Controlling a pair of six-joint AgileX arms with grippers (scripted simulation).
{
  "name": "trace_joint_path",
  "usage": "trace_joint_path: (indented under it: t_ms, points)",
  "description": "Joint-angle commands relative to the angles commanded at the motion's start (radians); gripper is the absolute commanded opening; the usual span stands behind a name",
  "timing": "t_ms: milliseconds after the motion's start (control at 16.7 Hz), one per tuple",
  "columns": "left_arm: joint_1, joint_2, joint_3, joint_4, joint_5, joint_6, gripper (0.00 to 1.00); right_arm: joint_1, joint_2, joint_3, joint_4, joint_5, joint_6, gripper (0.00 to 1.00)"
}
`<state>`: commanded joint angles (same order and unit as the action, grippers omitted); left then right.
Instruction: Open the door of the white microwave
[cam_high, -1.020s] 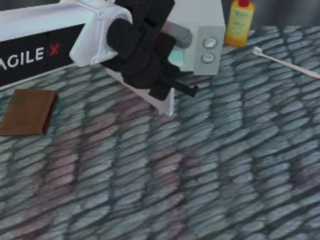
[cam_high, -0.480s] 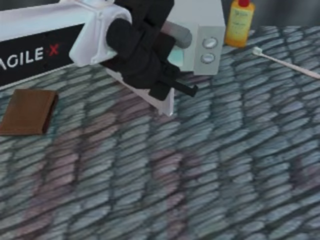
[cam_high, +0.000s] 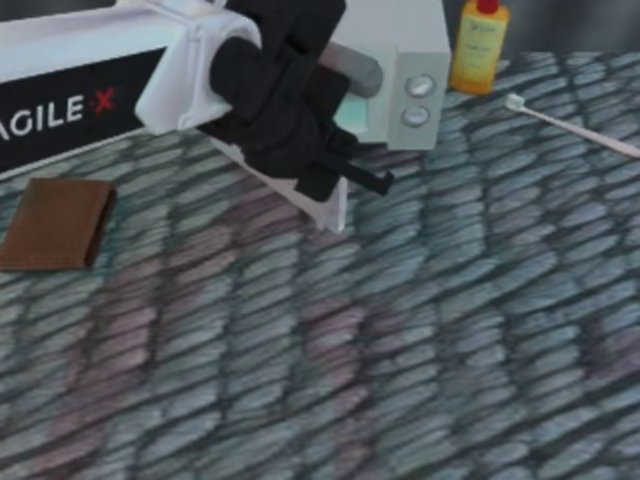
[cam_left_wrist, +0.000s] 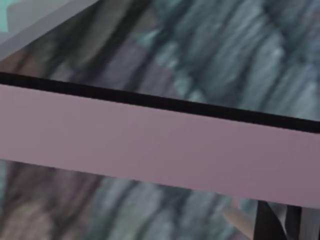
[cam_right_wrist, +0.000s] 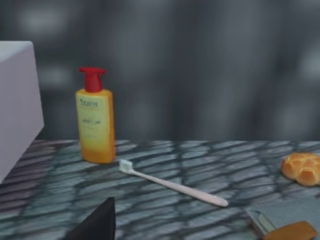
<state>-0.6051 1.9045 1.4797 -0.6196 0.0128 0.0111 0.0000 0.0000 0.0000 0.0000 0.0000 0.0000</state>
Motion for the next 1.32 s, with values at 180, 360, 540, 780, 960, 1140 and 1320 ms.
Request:
trace_joint_path:
  t_ms: [180, 360, 540, 780, 960, 1140, 1320]
  points:
    - [0.023, -0.032, -0.037, 0.007, 0.034, 0.065, 0.00, 0.000, 0.000, 0.000, 0.000, 0.000, 0.000, 1.00]
    - [0.045, -0.061, -0.073, 0.012, 0.067, 0.127, 0.00, 0.000, 0.000, 0.000, 0.000, 0.000, 0.000, 1.00]
    - [0.048, -0.064, -0.079, 0.013, 0.071, 0.136, 0.00, 0.000, 0.000, 0.000, 0.000, 0.000, 0.000, 1.00]
    - [0.048, -0.064, -0.079, 0.013, 0.071, 0.136, 0.00, 0.000, 0.000, 0.000, 0.000, 0.000, 0.000, 1.00]
    - [0.048, -0.064, -0.079, 0.013, 0.071, 0.136, 0.00, 0.000, 0.000, 0.000, 0.000, 0.000, 0.000, 1.00]
    - [0.048, -0.064, -0.079, 0.013, 0.071, 0.136, 0.00, 0.000, 0.000, 0.000, 0.000, 0.000, 0.000, 1.00]
    - [0.048, -0.064, -0.079, 0.013, 0.071, 0.136, 0.00, 0.000, 0.000, 0.000, 0.000, 0.000, 0.000, 1.00]
